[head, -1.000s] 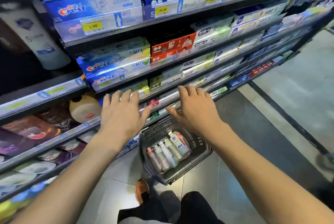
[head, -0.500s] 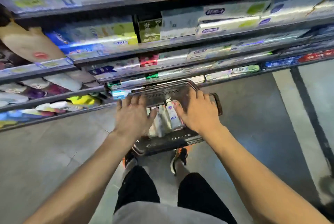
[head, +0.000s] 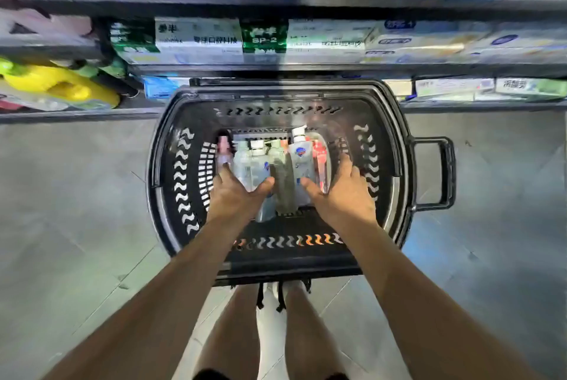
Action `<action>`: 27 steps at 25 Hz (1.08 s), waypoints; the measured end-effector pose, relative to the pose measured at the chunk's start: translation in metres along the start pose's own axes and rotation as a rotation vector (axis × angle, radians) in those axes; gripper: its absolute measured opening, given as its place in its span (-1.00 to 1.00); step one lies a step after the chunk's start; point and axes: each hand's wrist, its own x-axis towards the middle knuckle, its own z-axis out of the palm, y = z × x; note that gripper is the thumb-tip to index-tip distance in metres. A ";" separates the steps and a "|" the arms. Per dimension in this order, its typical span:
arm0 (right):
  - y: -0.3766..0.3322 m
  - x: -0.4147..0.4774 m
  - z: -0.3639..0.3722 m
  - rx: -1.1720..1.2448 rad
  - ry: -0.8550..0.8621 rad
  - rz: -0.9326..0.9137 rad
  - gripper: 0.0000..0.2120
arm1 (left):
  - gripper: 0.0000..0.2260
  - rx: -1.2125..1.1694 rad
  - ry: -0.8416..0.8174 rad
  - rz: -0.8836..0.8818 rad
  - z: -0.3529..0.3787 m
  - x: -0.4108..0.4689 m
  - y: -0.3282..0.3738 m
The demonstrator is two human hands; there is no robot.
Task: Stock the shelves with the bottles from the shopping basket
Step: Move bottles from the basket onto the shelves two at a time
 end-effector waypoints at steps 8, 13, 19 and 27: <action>0.035 0.128 0.123 -0.045 0.029 -0.004 0.04 | 0.15 0.088 -0.006 -0.186 0.118 0.132 -0.052; 0.041 0.168 0.157 0.029 0.034 0.000 -0.05 | -0.35 0.183 0.320 0.001 0.159 0.157 -0.056; 0.040 0.184 0.168 0.058 0.020 0.018 -0.04 | -0.54 0.365 0.410 0.023 0.166 0.166 -0.065; 0.035 0.144 0.133 0.260 -0.035 0.021 -0.17 | -0.47 -0.035 0.074 0.094 0.120 0.117 -0.040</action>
